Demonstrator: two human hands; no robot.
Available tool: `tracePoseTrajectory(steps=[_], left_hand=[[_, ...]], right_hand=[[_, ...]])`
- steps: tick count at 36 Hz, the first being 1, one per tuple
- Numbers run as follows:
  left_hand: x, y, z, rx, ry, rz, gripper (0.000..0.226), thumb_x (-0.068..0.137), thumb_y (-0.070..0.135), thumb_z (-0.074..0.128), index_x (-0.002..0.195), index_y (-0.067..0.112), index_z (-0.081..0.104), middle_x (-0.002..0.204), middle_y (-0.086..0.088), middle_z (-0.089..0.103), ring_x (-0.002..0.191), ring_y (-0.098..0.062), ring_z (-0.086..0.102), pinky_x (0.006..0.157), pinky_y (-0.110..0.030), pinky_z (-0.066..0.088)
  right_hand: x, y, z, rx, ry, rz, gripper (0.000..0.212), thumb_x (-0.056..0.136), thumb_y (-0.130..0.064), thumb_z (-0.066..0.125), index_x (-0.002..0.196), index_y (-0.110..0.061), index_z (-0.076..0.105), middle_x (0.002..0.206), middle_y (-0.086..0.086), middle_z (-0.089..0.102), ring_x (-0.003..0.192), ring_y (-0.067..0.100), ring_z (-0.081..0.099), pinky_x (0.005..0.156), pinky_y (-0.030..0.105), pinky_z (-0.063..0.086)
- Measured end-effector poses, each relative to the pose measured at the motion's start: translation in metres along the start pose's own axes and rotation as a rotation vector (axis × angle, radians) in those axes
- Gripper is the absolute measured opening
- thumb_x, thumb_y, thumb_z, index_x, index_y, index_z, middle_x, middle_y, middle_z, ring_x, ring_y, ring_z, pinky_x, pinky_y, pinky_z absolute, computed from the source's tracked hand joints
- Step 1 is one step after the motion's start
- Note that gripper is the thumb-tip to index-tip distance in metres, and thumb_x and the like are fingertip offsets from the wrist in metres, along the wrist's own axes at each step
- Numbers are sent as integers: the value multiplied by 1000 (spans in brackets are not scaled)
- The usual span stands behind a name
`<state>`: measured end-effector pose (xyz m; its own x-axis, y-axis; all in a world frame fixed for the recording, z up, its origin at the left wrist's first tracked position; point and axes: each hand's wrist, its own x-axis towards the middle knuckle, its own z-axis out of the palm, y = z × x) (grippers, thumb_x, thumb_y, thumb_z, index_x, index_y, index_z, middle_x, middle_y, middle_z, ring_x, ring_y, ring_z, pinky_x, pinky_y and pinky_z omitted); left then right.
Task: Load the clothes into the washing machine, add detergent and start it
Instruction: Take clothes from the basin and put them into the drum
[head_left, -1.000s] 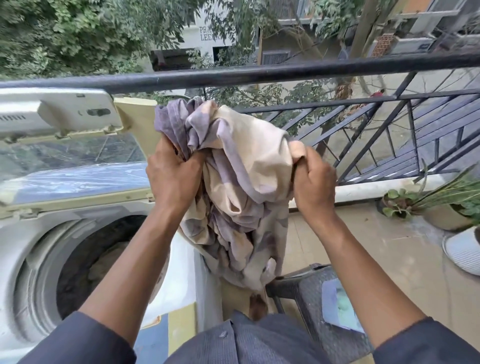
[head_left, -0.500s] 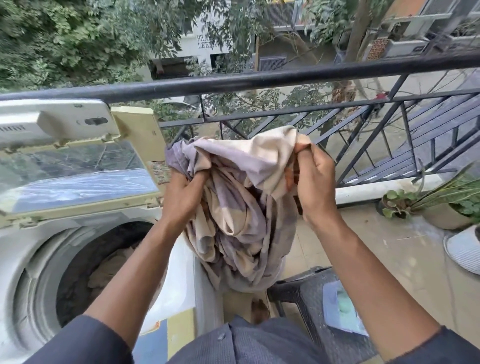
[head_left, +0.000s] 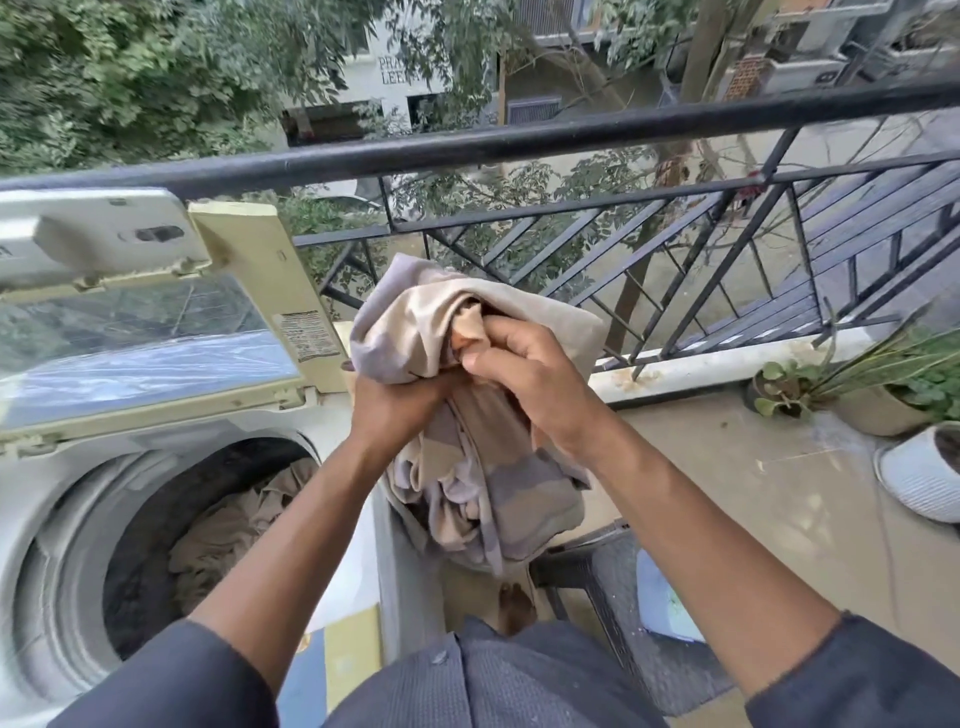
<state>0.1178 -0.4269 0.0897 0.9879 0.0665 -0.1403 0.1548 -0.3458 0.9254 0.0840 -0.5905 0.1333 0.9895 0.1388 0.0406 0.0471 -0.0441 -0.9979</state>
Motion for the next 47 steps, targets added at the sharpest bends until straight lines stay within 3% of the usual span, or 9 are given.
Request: tracePoseTrajectory(steps=[10, 16, 19, 23, 27, 35, 40, 44, 47], left_hand=[[-3, 14, -6, -67, 163, 68, 53, 77, 26, 94, 114, 40, 59, 105, 26, 64, 107, -8, 67, 87, -25, 53], [-11, 39, -19, -170, 153, 109, 47, 68, 34, 84, 110, 44, 64, 109, 23, 70, 98, 11, 66, 86, -18, 58], [-12, 47, -22, -232, 171, 97, 70, 62, 34, 83, 130, 22, 68, 121, 8, 74, 105, 1, 69, 88, -19, 59], [-11, 51, -26, -248, 214, 91, 96, 47, 45, 82, 137, 15, 66, 127, 2, 73, 107, -4, 68, 83, -14, 57], [-7, 44, -28, -216, 197, 69, 85, 65, 41, 97, 140, 20, 65, 125, 11, 71, 97, 19, 62, 73, -2, 51], [-4, 25, -34, -27, 201, 65, 89, 69, 42, 100, 146, 24, 59, 132, 16, 61, 102, 15, 58, 73, 8, 41], [-4, 18, -32, 75, 151, 71, 71, 72, 33, 99, 127, 34, 55, 121, 17, 59, 102, 4, 62, 71, 5, 41], [-8, 15, -23, 142, 196, 81, 61, 69, 46, 84, 125, 30, 65, 123, -4, 73, 117, -29, 71, 94, -41, 60], [-12, 20, -15, 181, 196, 55, 65, 72, 43, 81, 129, 14, 70, 125, -18, 75, 118, -38, 70, 94, -48, 57]], right_hand=[[-45, 114, -20, -524, 568, 117, 53, 74, 2, 70, 120, -21, 58, 121, 1, 55, 114, 21, 53, 97, 44, 49], [-53, 181, -32, -724, 196, 777, 122, 74, -19, 83, 162, -28, -1, 167, 4, 3, 149, 38, 22, 115, 51, 37], [-49, 193, -34, -556, 153, 902, 137, 57, -40, 95, 162, -27, 8, 165, 4, 16, 151, 32, 27, 116, 52, 38], [-37, 203, -32, -323, 376, 966, 94, 50, -56, 94, 125, -23, 48, 137, 7, 58, 129, 28, 57, 107, 43, 48], [-31, 208, -35, -365, 403, 863, 28, 94, -35, 68, 117, -18, 63, 123, 10, 71, 115, 32, 65, 91, 39, 51], [-26, 175, -69, -502, 644, 807, 31, 99, -18, 56, 123, -1, 65, 126, 30, 66, 116, 46, 64, 93, 47, 54], [-22, 124, -76, -427, 725, 570, 20, 79, -16, 52, 87, -8, 69, 89, 21, 72, 88, 42, 67, 72, 46, 53], [-16, 80, -69, -395, 723, 411, 9, 83, -27, 67, 84, -19, 72, 74, -1, 70, 71, 25, 64, 59, 35, 46], [-14, 53, -57, -324, 698, 312, 15, 80, -38, 76, 90, -26, 74, 77, -8, 75, 71, 16, 71, 59, 34, 54]])
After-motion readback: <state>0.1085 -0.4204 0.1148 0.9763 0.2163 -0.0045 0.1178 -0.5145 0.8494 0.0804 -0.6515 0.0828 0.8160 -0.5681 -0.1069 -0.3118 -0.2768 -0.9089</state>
